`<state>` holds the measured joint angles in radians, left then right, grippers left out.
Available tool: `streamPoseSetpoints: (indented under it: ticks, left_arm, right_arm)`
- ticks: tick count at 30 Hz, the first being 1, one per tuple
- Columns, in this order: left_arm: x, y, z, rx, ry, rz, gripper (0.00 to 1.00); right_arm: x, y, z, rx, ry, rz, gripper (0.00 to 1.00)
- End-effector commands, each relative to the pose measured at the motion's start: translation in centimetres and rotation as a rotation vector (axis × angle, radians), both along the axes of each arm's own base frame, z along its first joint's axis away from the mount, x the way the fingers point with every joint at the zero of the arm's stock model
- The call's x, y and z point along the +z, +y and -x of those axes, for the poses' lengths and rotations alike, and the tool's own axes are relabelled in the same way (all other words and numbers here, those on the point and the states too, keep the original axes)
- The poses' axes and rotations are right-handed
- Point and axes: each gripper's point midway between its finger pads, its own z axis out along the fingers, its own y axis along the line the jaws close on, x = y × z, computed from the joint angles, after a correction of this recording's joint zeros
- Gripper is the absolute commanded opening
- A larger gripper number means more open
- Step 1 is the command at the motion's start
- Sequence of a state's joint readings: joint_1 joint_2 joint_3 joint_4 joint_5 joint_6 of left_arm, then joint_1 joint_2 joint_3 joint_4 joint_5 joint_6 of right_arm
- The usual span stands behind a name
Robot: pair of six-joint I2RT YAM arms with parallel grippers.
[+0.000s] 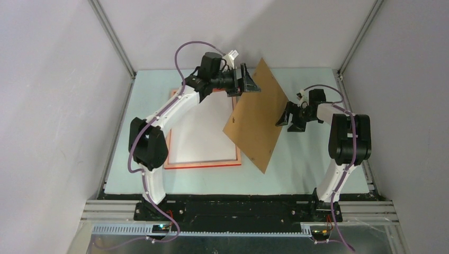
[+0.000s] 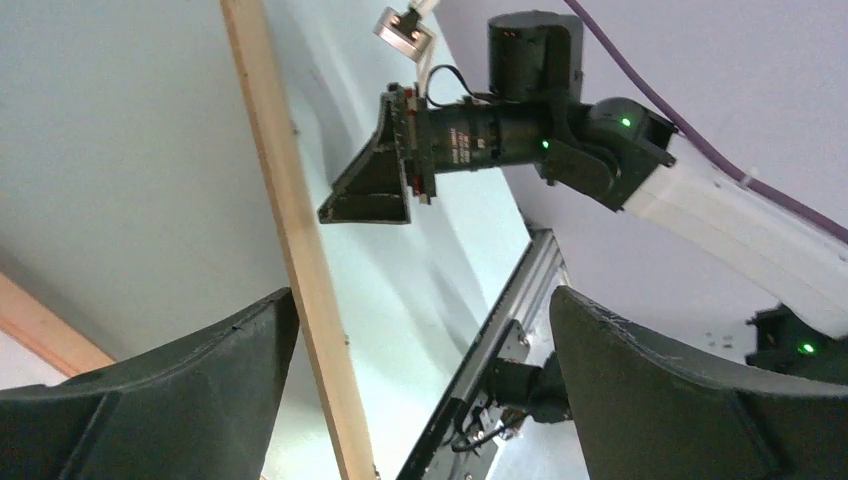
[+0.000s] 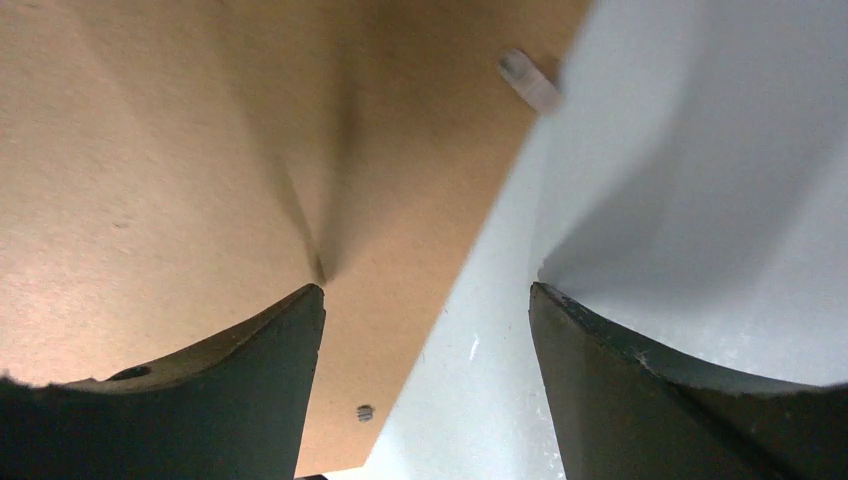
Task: Put the photo into the frame
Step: Turn over the photo frame item at the center of the board.
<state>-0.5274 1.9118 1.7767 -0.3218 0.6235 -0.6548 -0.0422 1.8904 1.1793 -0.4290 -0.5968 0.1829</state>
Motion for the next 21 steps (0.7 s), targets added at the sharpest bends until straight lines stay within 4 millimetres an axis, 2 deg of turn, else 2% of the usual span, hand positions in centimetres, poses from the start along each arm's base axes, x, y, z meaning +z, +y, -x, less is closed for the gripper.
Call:
streamPoseSetpoints:
  ticks: [1,7,11,15,21]
  left_arm:
    - [4.2,-0.6,0.9,-0.047,-0.075,0.075,1.00]
    - [3.1,-0.9,1.0,-0.053,-0.060,0.060,0.99]
    - [1.8,-1.1,1.2,-0.060,-0.040,0.042,0.95]
    - [-0.5,-1.5,1.8,-0.073,-0.011,0.003,0.81]
    - [-4.0,-1.6,2.6,-0.096,0.040,-0.101,0.67]
  right_arm:
    - [-1.2,-0.2,0.0,0.006,0.010,0.040,0.80]
    - [-1.2,-0.2,0.1,0.009,0.009,0.046,0.80]
    - [-1.3,-0.3,0.0,0.009,0.009,0.052,0.80]
    - [-1.3,-0.3,0.0,0.007,0.006,0.047,0.80]
    - [-1.5,-0.5,0.0,0.005,0.012,0.042,0.80]
